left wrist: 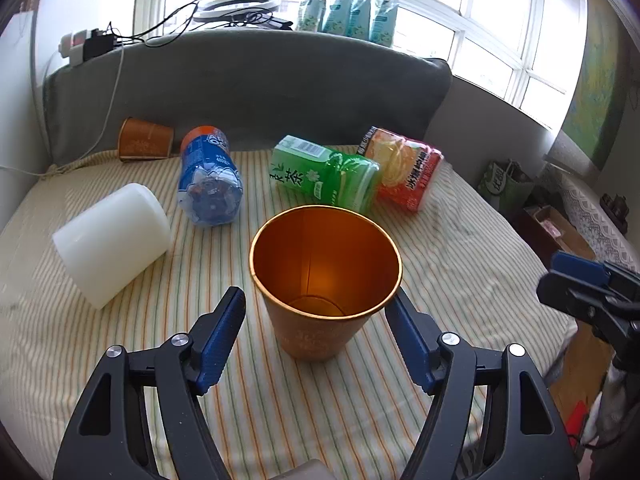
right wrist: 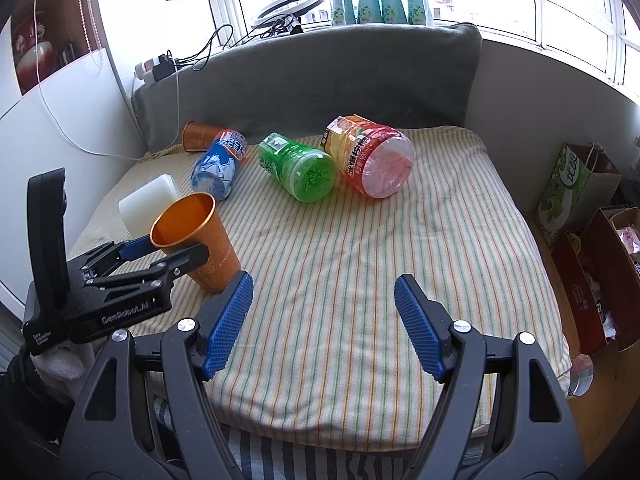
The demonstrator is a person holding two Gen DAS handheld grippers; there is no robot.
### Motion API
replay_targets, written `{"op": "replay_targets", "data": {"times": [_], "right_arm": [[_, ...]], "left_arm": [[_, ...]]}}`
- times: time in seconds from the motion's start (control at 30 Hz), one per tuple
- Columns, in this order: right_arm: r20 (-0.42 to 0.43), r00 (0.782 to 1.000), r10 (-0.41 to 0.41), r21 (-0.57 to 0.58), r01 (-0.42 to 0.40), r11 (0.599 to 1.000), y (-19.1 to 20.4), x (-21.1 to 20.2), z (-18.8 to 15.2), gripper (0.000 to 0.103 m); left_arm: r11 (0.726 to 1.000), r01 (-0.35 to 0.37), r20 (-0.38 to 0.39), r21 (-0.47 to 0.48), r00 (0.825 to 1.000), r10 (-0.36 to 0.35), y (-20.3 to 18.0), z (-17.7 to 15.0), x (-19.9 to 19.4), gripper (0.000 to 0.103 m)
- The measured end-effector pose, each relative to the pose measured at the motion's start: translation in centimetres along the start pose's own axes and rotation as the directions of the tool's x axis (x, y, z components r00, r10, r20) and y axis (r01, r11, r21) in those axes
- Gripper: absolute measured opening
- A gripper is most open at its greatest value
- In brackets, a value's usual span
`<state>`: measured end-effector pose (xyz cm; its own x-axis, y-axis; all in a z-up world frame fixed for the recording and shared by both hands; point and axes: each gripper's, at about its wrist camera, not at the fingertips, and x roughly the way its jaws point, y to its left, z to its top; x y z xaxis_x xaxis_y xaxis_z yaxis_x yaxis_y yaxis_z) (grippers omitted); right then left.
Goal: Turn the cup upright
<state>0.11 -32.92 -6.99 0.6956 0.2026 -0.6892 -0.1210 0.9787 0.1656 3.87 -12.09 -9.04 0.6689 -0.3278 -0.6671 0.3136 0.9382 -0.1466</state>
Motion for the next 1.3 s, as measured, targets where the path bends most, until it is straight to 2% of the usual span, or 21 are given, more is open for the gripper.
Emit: {"op": "replay_targets", "data": {"times": [0.07,0.33,0.47,0.5,0.53,0.63,0.77,0.83,1.03,1.13,1.3], "right_arm": [[0.006,1.0,0.005,0.001,-0.005,1.0,0.1,-0.1,0.0,0.076],[0.062,0.998,0.016,0.001,-0.016,1.0,1.0,-0.6,0.3,0.076],[0.116,0.993,0.016,-0.013,-0.015,1.0,1.7,-1.0,0.6,0.077],[0.134,0.991,0.015,-0.017,-0.013,1.0,1.9,-1.2,0.7,0.083],[0.162,0.987,0.016,-0.02,-0.013,1.0,2.1,-1.5,0.8,0.089],[0.227,0.974,0.009,-0.033,-0.002,0.999,2.8,-2.1,1.0,0.089],[0.293,0.956,-0.014,-0.049,0.03,0.998,3.8,-2.9,1.1,0.093],[0.318,0.948,-0.026,-0.054,0.046,0.997,4.2,-3.2,1.1,0.1],[0.374,0.924,-0.086,-0.048,0.112,0.993,5.2,-3.6,1.3,0.103],[0.385,0.913,-0.132,-0.013,0.149,0.989,5.1,-3.5,1.4,0.103],[0.398,0.901,-0.173,0.028,0.176,0.984,4.7,-3.3,1.6,0.103]], "left_arm": [[1.0,0.008,-0.003,0.008,1.0,-0.008,-0.2,-0.2,-0.5,0.076],[1.0,0.005,0.065,0.015,0.998,-0.006,-0.1,-0.4,-3.6,0.076],[0.998,-0.03,0.16,0.046,0.987,0.022,-0.3,-0.3,-6.2,0.076],[0.998,-0.045,0.188,0.053,0.981,0.034,-0.3,-0.3,-6.7,0.076],[0.997,-0.056,0.224,0.057,0.974,0.041,-0.3,-0.2,-7.4,0.076],[0.994,-0.095,0.316,0.052,0.946,0.074,-0.1,0.1,-9.4,0.08],[0.987,-0.158,0.421,0.033,0.898,0.13,0.3,0.4,-11.3,0.081],[0.985,-0.171,0.449,0.006,0.881,0.15,0.7,0.6,-11.9,0.083],[0.973,-0.217,0.506,-0.078,0.832,0.226,2.6,1.2,-13.4,0.083],[0.96,-0.256,0.534,-0.11,0.799,0.274,3.5,1.3,-14.2,0.085],[0.953,-0.273,0.542,-0.132,0.785,0.3,4.3,1.4,-14.8,0.085]]}}
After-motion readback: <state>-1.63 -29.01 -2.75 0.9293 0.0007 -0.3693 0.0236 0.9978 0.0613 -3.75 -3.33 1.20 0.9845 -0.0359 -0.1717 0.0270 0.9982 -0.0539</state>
